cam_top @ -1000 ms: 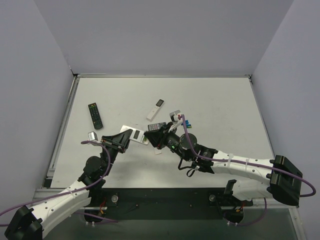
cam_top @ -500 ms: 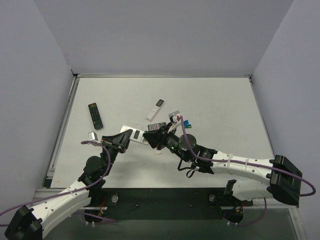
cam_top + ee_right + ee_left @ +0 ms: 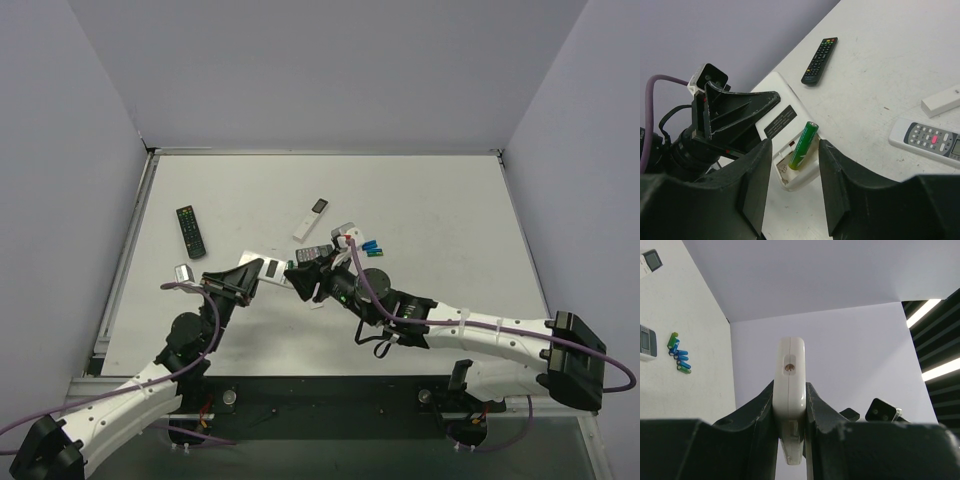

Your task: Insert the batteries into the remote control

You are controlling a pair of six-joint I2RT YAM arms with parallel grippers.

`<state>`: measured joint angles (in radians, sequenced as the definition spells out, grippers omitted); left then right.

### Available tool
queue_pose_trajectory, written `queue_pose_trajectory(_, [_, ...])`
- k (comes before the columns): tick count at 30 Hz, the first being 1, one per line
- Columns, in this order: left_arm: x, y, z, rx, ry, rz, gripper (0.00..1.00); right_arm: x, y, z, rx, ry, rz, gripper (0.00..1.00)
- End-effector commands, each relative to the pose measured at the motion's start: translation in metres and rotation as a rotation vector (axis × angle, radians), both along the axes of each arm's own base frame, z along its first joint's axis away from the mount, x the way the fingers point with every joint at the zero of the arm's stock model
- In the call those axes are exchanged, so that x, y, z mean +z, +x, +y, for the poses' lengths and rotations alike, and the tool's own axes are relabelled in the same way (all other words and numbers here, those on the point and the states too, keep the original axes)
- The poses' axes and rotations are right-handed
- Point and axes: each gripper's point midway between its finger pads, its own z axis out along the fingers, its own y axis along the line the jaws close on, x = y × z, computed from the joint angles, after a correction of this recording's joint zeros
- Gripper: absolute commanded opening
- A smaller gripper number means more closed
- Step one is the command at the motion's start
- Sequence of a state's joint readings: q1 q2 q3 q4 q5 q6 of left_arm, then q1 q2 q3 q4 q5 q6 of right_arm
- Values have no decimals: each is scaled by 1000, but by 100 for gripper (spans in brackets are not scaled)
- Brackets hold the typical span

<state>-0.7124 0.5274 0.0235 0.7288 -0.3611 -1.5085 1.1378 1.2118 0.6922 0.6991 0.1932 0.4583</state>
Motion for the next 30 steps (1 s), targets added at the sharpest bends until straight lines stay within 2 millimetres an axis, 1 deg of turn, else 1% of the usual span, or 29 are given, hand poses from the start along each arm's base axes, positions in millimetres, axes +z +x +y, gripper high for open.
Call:
queue_pose_trajectory(1, [-29, -16, 3, -49, -45, 1, 0, 18, 8, -15, -49, -74, -65, 39])
queue_pose_trajectory(2, [-32, -16, 3, -52, -40, 9, 0, 23, 7, -15, -37, -99, -91, 39])
queue_pose_trajectory(3, [-33, -17, 3, -55, -39, 9, 0, 21, 4, -18, -17, -141, -91, 39])
queue_pose_trajectory(4, [-35, -17, 3, -57, -38, 14, 0, 37, 3, -17, -2, -140, -111, 39])
queue_pose_trajectory(5, [-38, -17, 1, -64, -35, 28, 0, 41, -3, -15, 42, -162, -128, 39])
queue_pose_trajectory(6, [-39, -17, 1, -68, -35, 31, 0, 41, -3, -17, 57, -211, -153, 39])
queue_pose_trajectory(7, [-41, -18, 0, -75, -34, 36, 0, 48, -6, -20, 75, -256, -162, 39])
queue_pose_trajectory(8, [-43, -19, -2, -85, -28, 43, 0, 50, -12, -19, 128, -286, -176, 39])
queue_pose_trajectory(9, [-43, -19, -2, -90, -29, 43, 0, 53, -12, -22, 150, -342, -220, 39])
queue_pose_trajectory(10, [-42, -20, -3, -97, -30, 44, 0, 42, -15, -30, 173, -421, -202, 39])
queue_pose_trajectory(11, [-44, -21, -5, -109, -25, 49, 0, 56, -16, -32, 179, -429, -221, 39])
queue_pose_trajectory(12, [-44, -22, -7, -117, -24, 50, 0, 60, -17, -36, 189, -448, -237, 40])
queue_pose_trajectory(13, [-45, -22, -7, -121, -22, 52, 0, 51, -20, -44, 218, -521, -244, 43])
queue_pose_trajectory(14, [-47, -23, -9, -130, -15, 57, 0, 54, -22, -46, 234, -535, -268, 47])
queue_pose_trajectory(15, [-48, -23, -10, -134, -10, 60, 0, 56, -31, -47, 291, -537, -293, 48])
queue_pose_trajectory(16, [-49, -23, -10, -135, -6, 63, 0, 56, -34, -48, 333, -572, -355, 49])
queue_pose_trajectory(18, [-52, -24, -11, -143, 2, 71, 0, 55, -41, -48, 393, -597, -401, 49])
queue_pose_trajectory(21, [-52, -25, -13, -150, 11, 68, 0, 49, -36, -52, 390, -647, -414, 49])
queue_pose_trajectory(23, [-54, -26, -15, -161, 24, 70, 0, 47, -36, -51, 417, -669, -430, 48])
queue_pose_trajectory(24, [-54, -26, -16, -166, 31, 70, 0, 41, -37, -49, 436, -687, -421, 47])
queue_pose_trajectory(25, [-54, -27, -17, -171, 39, 69, 0, 42, -36, -48, 440, -688, -422, 47])
queue_pose_trajectory(27, [-56, -27, -19, -179, 55, 73, 0, 37, -36, -42, 466, -700, -416, 47])
queue_pose_trajectory(29, [-55, -27, -19, -179, 58, 69, 0, 37, -36, -37, 477, -701, -419, 47])
queue_pose_trajectory(30, [-55, -27, -20, -181, 59, 68, 0, 34, -34, -34, 481, -709, -412, 47])
